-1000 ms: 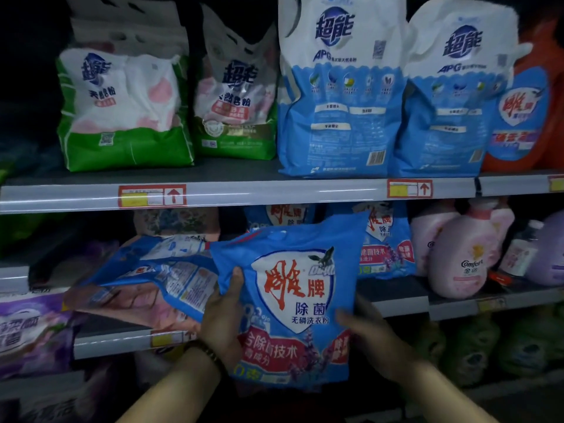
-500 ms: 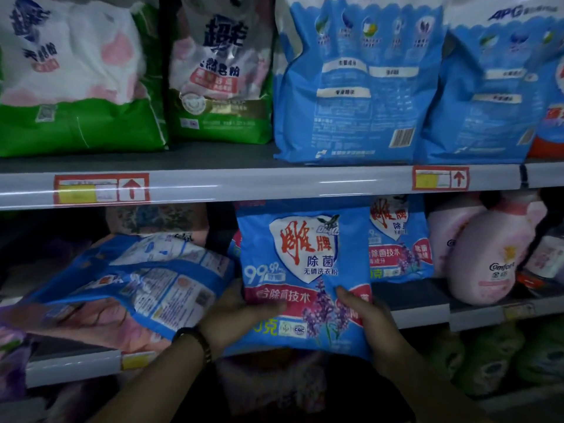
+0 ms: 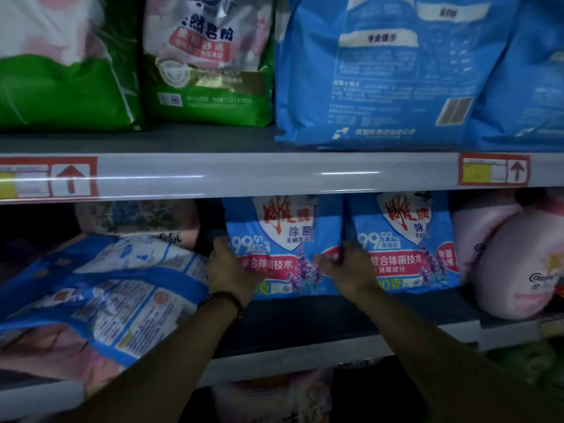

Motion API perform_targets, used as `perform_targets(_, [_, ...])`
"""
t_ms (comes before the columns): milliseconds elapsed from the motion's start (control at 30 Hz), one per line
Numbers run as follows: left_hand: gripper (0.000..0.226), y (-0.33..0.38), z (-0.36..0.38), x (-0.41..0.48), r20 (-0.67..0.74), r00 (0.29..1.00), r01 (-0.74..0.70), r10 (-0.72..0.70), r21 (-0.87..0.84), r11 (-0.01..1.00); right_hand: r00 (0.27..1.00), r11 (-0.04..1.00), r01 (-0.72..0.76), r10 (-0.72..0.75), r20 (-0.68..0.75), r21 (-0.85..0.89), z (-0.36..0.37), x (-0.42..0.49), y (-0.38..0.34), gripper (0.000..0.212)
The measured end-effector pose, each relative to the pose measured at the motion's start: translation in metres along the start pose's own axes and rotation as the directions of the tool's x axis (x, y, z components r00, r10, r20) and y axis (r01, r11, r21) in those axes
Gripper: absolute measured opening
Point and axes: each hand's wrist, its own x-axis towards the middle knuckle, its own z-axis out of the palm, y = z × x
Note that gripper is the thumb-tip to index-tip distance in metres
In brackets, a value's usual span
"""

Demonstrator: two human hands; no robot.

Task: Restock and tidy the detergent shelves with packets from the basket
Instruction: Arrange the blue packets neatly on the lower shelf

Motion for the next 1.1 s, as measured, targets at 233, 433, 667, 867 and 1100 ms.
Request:
perform_targets(233, [0.060, -0.040, 0.026, -0.058, 0.062, 0.912, -0.398, 0.406, 0.378, 0.836, 0.983, 0.968, 0.046, -0.087, -0.159, -0.245, 0.036, -0.052, 0.014, 0.079])
perform_targets(433, [0.068, -0.069, 0.029, -0.061, 0.365, 0.829, -0.558, 0.423, 0.504, 0.659, 0.990, 0.871, 0.138, -0.115, 0.077, -0.471, 0.053, -0.081, 0.017, 0.069])
perform_targets(667, [0.078, -0.083, 0.039, -0.054, 0.403, 0.824, -0.557, 0.397, 0.454, 0.696, 0.919, 0.852, 0.122, 0.097, 0.382, -0.510, 0.053, -0.056, 0.003, 0.090])
perform_targets(867, [0.071, -0.075, 0.035, -0.051, 0.538, 0.816, -0.515, 0.212, 0.510, 0.688, 0.885, 0.862, 0.081, 0.169, 0.435, -0.501, 0.046, -0.054, -0.001, 0.095])
perform_targets(1100, [0.070, -0.050, 0.011, -0.084, 0.664, 0.735, -0.574, 0.136, 0.503, 0.646, 0.960, 0.943, 0.107, -0.015, 0.280, -0.316, 0.061, -0.111, -0.055, 0.035])
